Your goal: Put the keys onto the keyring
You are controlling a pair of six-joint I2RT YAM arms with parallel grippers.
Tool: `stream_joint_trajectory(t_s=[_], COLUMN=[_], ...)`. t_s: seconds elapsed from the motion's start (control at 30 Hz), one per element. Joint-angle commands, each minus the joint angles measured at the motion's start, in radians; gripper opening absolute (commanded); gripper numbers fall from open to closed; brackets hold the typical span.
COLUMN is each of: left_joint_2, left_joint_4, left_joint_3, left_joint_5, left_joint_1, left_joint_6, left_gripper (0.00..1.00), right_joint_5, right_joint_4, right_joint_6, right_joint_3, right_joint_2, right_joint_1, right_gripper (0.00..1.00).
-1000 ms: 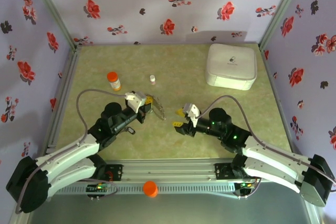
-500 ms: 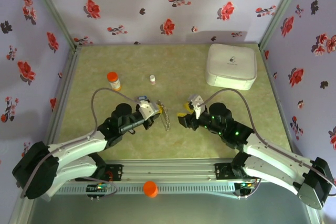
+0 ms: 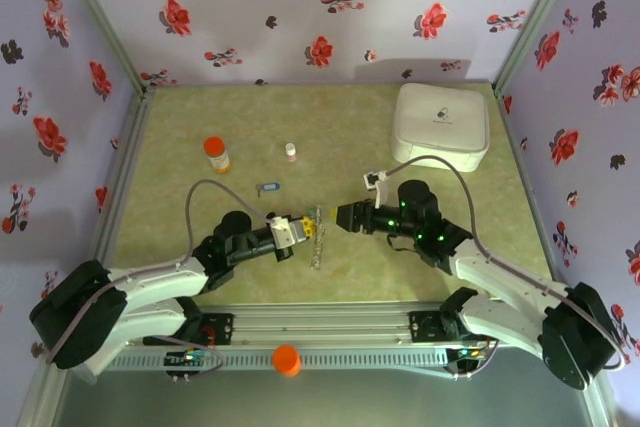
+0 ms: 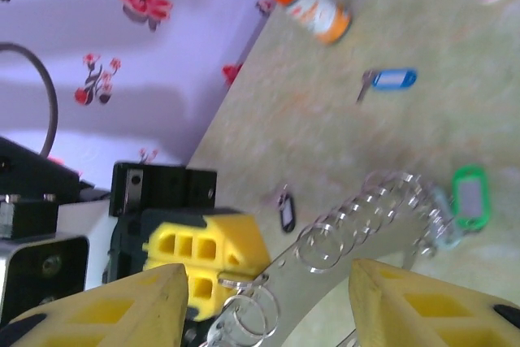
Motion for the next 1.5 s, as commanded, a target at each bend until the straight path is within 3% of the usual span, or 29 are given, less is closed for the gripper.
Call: stream_joint_trajectory(t_s=[0.0, 0.53, 0.77, 1.23, 1.47], left_joint_2=[0.005, 0.015, 0.015, 0.017, 0.018], left_joint_4=[0.115, 0.133, 0.141, 0.138, 0.138], left_joint_3=[-0.004, 0.000, -0.003, -0.002, -0.002], left_joint_5=[0.024, 0.014, 0.010, 0.001, -0.001], left_joint_1=[-0.006, -0.008, -0.009, -0.009, -0.010], left_joint_6=[0.028, 0.023, 0.019, 0.023, 0.022], left_gripper=[0.00, 0.00, 0.00, 0.00, 0.00], right_joint_5=[-0.145, -0.245, -0.254, -0.303, -0.302], right_joint_4=[0.009, 0.110, 0.127, 0.208, 0.200], right_joint_6=[0.155, 0.243, 0.245, 0.287, 0.286], right_joint_3=[0.031, 0.001, -0.018, -0.038, -0.033], right_joint_2=[0.021, 0.118, 0.132, 0.134, 0.132], right_joint_1=[-0.002, 0.016, 0.022, 0.024, 0.025], right_gripper=[0.55, 0.44, 0.44, 0.22, 0.17])
